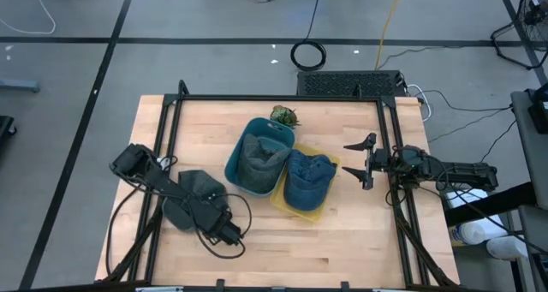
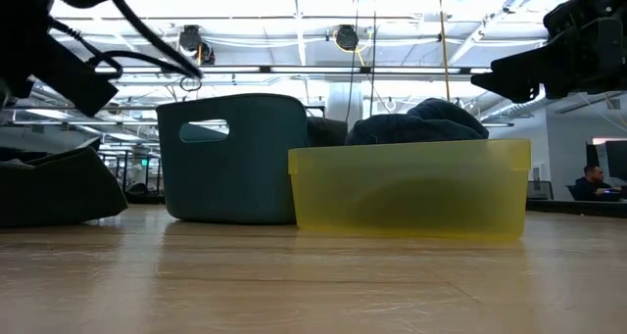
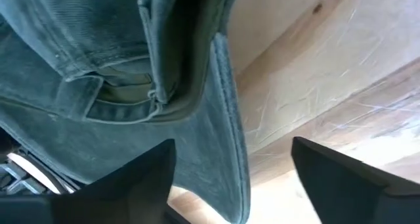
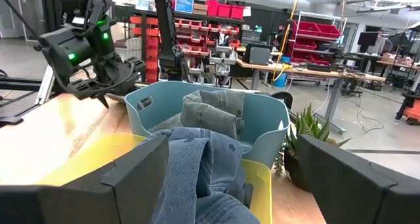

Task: Pick & Place hat
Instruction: Put the black cap into the blue bin

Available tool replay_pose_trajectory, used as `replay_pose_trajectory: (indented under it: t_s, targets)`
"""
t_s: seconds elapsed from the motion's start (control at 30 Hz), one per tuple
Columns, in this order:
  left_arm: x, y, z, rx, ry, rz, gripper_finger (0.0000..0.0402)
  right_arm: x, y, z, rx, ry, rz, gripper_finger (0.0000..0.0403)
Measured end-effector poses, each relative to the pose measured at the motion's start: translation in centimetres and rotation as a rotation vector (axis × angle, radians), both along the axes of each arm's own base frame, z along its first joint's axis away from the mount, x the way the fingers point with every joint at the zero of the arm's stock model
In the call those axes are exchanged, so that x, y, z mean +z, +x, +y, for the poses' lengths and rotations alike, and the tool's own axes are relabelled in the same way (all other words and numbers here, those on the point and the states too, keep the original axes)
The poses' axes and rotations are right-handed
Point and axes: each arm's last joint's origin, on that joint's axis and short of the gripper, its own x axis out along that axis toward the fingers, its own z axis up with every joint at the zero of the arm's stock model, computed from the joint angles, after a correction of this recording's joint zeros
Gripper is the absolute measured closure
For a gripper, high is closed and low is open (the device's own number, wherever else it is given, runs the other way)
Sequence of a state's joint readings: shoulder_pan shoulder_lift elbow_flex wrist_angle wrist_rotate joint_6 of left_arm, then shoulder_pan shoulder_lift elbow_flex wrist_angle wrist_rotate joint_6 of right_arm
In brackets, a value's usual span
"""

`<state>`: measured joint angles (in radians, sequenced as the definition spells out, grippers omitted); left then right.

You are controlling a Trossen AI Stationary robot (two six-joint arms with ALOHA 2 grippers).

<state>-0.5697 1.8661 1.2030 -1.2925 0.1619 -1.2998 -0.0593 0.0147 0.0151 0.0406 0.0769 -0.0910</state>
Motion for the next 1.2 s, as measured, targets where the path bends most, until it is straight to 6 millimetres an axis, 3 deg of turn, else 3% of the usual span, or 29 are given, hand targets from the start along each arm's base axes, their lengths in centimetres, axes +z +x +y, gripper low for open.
replay_pose_trajectory:
  t_s: [0.57, 0.87, 1.2]
  targets:
    - [0.0, 0.0, 0.1, -0.004, 0.034, -0.014, 0.0383, 0.0, 0.0, 0.0, 0.0, 0.0, 0.0, 0.0078]
    - [0.6, 0.2, 0.2, -0.002, -0.035, 0.036, 0.0391, 0.0, 0.0, 0.0, 0.0, 0.0, 0.0, 0.0078]
    - [5.2, 2.0, -0.2, -0.116, -0.151, 0.027, 0.0391, 0.0, 0.0, 0.0, 0.0, 0.0, 0.0, 0.0078]
